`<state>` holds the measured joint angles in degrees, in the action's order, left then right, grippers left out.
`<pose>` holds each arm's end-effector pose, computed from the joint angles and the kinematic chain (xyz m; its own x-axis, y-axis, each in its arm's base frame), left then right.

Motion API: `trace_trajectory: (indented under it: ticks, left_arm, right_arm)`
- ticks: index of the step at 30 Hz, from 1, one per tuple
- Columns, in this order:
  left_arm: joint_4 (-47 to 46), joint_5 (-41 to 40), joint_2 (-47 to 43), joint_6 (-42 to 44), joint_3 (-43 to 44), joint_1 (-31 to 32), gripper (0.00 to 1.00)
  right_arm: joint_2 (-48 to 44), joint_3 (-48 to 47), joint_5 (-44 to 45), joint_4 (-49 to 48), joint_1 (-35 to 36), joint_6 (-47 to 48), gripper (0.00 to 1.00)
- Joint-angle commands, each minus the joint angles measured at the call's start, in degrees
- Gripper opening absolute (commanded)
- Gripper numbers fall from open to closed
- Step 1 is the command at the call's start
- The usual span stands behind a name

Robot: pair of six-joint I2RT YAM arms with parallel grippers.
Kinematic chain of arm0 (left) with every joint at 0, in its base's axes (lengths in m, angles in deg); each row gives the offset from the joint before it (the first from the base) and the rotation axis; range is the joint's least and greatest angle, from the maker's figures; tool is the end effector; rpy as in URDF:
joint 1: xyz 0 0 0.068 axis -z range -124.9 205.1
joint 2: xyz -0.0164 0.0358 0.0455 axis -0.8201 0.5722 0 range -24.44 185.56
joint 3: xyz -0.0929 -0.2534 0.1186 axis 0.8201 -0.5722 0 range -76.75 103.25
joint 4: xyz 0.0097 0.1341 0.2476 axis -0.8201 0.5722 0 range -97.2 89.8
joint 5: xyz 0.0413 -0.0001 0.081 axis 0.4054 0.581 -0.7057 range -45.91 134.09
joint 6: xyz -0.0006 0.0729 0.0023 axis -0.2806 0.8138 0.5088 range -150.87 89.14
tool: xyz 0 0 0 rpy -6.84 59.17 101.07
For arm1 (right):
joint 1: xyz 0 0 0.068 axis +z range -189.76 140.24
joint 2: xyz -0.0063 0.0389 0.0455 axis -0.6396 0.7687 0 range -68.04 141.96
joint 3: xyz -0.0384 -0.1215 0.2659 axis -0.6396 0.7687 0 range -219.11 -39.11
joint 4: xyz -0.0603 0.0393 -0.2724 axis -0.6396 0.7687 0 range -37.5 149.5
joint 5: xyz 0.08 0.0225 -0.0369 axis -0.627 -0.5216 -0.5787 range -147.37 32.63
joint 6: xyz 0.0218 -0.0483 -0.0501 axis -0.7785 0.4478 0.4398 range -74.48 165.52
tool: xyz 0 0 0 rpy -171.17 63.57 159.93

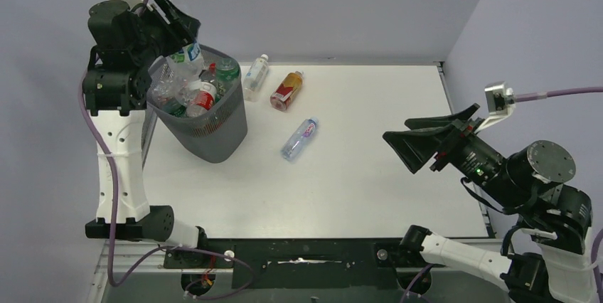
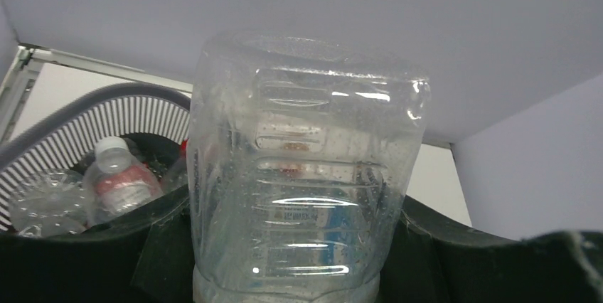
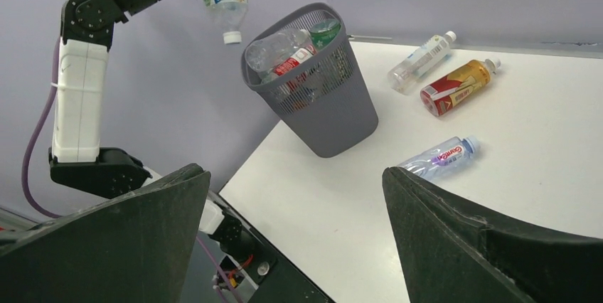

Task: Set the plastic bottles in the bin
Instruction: Place the plastic bottle in the trash bin.

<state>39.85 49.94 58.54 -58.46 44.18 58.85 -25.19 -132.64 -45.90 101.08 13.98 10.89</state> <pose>0.2899 -0.0253 0.5880 -0.2165 -0.4475 -0.8677 0.0736 0.8787 -0.4716 0.0485 0.0458 0.5577 -0.3645 0.4449 -0.8181 -0.5659 0.5919 0.5740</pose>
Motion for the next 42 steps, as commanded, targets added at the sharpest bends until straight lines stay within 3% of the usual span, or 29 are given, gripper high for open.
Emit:
trace_trajectory:
  ticks: [1,9,20,27,32,42]
  left_arm:
    - [-8.5,2.3,2.0,-2.2,1.6,-6.1,0.51]
    - [-29.4,4.4,3.2,-3.8,-10.3,-12.1,0.51]
    - [-50.5,3.6,6.4,-1.5,-24.6,-11.7,0.57]
    - [-57.1,4.3,5.9,-1.4,-31.5,-10.6,0.60]
    - [-55.9,2.6,4.3,0.1,-34.4,-10.5,0.62]
    - [-69.1,0.7,0.1,5.3,-44.2,-10.3,0.66]
  right_arm:
    - [4.1,0.1,-1.5,-4.1,0.4,1.7,0.98]
    - [10.4,1.1,-5.0,-5.7,0.4,2.1,0.98]
    - [14.7,4.0,-7.8,-9.0,-0.6,1.9,0.98]
    - [17.1,5.1,-15.1,-11.0,-5.6,1.4,0.98]
    - [16.9,8.6,-23.4,-14.3,-11.9,-0.2,0.98]
    - [17.6,10.7,-26.4,-16.5,-12.9,-1.4,0.98]
